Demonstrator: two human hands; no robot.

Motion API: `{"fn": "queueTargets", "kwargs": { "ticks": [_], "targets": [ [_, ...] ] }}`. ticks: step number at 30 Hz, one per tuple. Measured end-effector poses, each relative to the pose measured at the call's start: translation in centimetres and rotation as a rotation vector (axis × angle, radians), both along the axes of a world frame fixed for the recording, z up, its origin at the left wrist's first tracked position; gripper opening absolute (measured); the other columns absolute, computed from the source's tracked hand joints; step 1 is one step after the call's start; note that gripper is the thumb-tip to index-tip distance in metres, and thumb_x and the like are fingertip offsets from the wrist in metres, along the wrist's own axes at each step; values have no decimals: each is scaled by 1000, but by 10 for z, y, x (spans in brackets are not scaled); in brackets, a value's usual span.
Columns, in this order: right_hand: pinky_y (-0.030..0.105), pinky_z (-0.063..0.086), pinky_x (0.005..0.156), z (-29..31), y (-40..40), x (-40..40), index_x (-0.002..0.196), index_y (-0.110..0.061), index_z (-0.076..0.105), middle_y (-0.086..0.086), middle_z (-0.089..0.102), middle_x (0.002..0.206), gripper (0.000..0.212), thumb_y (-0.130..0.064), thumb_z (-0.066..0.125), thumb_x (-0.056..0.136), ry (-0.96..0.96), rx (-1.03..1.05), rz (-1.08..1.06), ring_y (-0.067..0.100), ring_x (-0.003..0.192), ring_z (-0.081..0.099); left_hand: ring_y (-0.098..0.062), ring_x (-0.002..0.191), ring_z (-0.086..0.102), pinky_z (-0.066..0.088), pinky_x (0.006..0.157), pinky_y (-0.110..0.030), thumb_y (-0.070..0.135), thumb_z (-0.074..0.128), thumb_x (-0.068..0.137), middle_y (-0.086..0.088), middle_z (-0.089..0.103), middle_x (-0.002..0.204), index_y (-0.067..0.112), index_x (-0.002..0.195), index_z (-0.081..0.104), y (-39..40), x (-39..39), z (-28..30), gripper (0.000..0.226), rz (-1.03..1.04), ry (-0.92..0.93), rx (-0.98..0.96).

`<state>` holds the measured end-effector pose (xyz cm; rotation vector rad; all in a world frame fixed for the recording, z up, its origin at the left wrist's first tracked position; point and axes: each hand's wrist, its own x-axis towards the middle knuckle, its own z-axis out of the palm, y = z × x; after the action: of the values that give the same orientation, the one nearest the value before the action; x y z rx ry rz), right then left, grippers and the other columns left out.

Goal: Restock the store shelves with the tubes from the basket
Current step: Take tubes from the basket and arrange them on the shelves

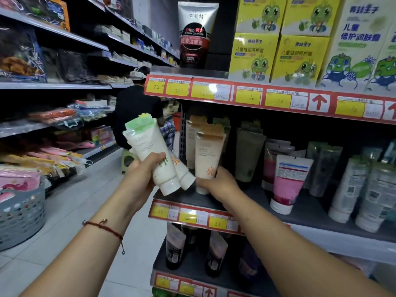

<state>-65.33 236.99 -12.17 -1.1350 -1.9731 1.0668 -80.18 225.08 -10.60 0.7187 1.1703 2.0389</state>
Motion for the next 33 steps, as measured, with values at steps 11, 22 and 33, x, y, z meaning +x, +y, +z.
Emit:
{"fn": "queueTargets", "kwargs": {
  "ticks": [11, 22, 33],
  "targets": [
    [36, 51, 96, 3, 35, -63, 125, -8, 58, 9, 63, 129, 62, -33, 83, 74, -21, 54, -48, 25, 117, 61, -24, 97, 72, 58, 75, -39, 25, 66, 75, -13, 72, 115, 10, 131, 58, -9, -20, -17, 58, -55, -6, 21],
    [17, 52, 70, 22, -26, 14, 131, -16, 59, 1, 72, 115, 42, -14, 68, 90, 25, -362, 530, 9, 93, 69, -30, 88, 72, 54, 89, -52, 30, 63, 71, -16, 73, 103, 14, 115, 65, -6, 7, -2, 47, -210, 110, -55],
    [36, 51, 97, 11, -17, -16, 121, -17, 59, 2, 68, 122, 41, -19, 75, 84, 50, 54, 210, 18, 110, 64, -14, 75, 72, 52, 88, -42, 13, 64, 84, -2, 75, 83, 13, 100, 66, -14, 9, 7, 16, -86, 126, -3]
  ]
}}
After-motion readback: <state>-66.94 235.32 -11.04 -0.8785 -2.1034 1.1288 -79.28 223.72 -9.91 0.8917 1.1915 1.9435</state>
